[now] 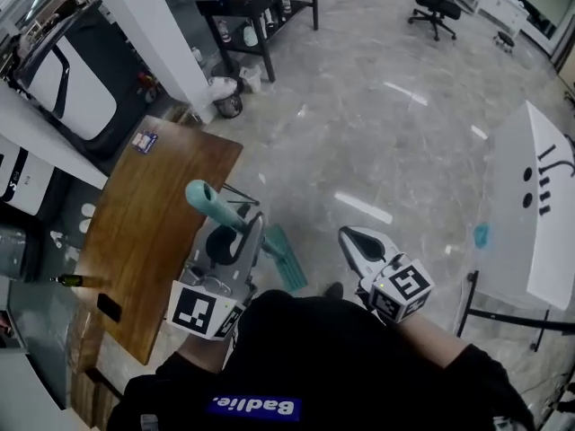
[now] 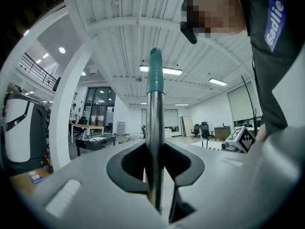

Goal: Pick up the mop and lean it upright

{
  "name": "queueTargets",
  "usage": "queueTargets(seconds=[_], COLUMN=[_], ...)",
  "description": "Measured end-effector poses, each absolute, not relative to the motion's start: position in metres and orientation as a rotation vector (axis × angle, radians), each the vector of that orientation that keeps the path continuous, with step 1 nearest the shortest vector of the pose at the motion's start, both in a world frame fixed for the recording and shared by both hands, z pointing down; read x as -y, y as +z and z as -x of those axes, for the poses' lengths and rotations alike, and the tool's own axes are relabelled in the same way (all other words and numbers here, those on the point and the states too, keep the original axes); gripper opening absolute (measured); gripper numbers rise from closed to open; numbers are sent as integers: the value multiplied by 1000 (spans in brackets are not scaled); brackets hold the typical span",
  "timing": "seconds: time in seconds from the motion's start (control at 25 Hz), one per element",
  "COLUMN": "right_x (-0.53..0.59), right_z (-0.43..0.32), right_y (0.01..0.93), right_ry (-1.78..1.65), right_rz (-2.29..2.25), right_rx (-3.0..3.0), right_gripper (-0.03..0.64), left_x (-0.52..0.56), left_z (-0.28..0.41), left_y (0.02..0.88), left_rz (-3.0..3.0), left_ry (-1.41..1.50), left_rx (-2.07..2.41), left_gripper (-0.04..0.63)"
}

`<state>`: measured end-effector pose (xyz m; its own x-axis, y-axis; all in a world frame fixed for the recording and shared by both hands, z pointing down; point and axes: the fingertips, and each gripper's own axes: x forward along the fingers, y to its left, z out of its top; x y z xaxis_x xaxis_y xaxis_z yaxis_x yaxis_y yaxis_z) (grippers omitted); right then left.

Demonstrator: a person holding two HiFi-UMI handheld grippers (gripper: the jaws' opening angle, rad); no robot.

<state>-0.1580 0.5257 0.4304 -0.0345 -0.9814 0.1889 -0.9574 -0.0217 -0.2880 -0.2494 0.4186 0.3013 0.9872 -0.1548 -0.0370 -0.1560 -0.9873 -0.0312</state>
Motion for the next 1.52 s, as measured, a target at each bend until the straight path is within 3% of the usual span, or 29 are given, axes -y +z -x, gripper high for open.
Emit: queueTargets(seconds=[0.52, 0.88, 1.32, 1.52], right_x=[-454, -339, -225, -139], right_z=[25, -44, -133, -210], right_y=[451, 421, 442, 433], right_ry=[-615, -572, -620, -575], right_rz=[2302, 2410, 2229, 2047], right_rx=[-1983, -1940, -2087, -2260], right_gripper=[2, 2, 3, 2], left_x=[-340, -243, -117, -54], left_z=[101, 22, -43, -89], left_y=[322, 336, 345, 340], left_rz=[3208, 3245, 3183, 3118], left_ry=[151, 97, 13, -45], left_rx=[-16, 176, -186, -470], left_gripper=[97, 97, 97, 97])
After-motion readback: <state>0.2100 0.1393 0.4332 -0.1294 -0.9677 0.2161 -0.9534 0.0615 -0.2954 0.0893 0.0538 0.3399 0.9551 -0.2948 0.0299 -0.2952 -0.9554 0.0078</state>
